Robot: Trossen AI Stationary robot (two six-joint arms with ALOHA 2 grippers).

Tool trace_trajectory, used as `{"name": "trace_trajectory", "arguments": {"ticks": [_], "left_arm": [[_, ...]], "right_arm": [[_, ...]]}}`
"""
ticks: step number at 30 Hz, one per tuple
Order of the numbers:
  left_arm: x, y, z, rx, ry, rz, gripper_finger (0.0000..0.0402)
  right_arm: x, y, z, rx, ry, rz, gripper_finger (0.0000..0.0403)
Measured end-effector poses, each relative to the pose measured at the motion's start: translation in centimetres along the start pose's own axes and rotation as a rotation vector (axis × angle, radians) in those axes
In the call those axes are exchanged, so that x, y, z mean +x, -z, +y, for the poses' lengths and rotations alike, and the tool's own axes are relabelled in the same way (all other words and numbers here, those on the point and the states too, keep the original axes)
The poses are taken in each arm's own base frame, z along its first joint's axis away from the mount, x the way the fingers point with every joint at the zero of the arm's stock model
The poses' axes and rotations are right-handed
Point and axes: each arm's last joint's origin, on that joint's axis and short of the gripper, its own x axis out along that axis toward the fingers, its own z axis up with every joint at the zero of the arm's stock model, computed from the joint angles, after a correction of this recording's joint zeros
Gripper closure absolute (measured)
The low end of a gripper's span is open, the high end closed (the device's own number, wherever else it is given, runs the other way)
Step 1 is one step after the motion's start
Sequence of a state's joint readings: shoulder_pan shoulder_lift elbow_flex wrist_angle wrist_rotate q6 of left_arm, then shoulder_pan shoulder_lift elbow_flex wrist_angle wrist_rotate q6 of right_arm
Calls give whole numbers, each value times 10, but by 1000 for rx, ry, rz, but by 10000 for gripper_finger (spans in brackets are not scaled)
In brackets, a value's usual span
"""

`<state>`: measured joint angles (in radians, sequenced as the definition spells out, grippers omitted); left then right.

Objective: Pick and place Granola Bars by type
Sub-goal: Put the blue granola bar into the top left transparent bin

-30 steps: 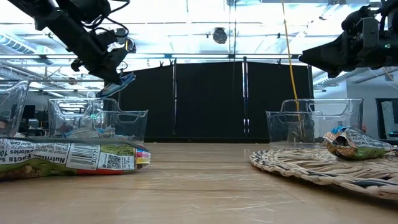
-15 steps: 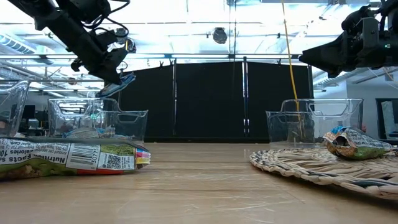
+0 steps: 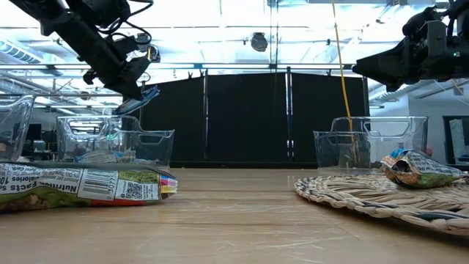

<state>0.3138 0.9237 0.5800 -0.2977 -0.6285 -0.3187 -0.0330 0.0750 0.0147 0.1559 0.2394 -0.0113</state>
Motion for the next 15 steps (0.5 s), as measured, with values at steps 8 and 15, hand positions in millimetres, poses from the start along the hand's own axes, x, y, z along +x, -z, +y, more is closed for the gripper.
{"name": "trace_trajectory", "arguments": {"ticks": [8,15], "left_arm": [[0,0,0,0,0,0,391],[0,0,0,0,0,-1,372]], "right_arm": [[0,0,0,0,0,1,289],[0,0,0,0,0,0,289]]}}
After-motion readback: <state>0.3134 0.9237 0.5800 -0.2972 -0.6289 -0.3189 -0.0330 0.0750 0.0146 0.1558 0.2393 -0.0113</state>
